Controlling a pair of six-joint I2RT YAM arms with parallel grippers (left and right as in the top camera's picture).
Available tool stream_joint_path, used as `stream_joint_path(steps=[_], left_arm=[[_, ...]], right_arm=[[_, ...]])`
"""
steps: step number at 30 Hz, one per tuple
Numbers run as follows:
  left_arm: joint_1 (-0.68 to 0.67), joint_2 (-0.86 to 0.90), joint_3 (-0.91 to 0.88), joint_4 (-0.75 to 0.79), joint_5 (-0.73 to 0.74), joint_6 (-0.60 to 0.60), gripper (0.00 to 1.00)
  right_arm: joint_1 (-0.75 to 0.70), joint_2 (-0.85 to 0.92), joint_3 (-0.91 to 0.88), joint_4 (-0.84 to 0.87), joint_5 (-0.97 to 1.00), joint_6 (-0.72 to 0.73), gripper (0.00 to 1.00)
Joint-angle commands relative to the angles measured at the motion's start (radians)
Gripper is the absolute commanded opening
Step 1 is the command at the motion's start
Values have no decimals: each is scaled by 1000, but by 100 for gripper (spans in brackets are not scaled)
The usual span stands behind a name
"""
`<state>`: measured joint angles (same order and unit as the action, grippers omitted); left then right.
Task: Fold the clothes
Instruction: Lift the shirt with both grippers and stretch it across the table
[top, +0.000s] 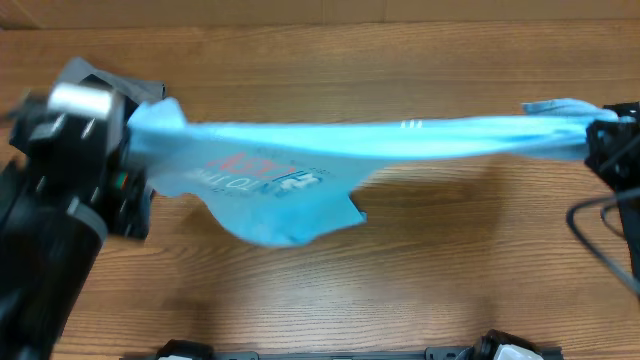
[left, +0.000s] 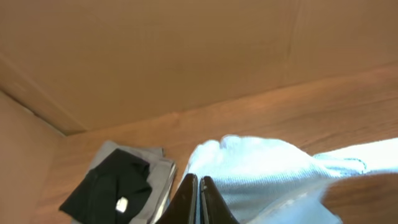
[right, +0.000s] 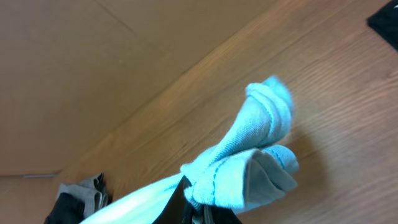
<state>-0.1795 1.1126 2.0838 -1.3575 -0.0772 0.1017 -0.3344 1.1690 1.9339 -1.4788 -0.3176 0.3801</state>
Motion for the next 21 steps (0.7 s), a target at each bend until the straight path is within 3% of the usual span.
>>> stream_joint_path(steps=[1,12,21], left_arm=[[2,-56,24,-36,0,14,4],[2,-100,2,-137,27,3,4],[2,40,-236,-112,82,-21,4]], right_arm=[[-9,-37,43,-43,39,-22,4],[-8,-50,37,-162,2,-44,4],[-8,72,-200,-107,46,-48,4]])
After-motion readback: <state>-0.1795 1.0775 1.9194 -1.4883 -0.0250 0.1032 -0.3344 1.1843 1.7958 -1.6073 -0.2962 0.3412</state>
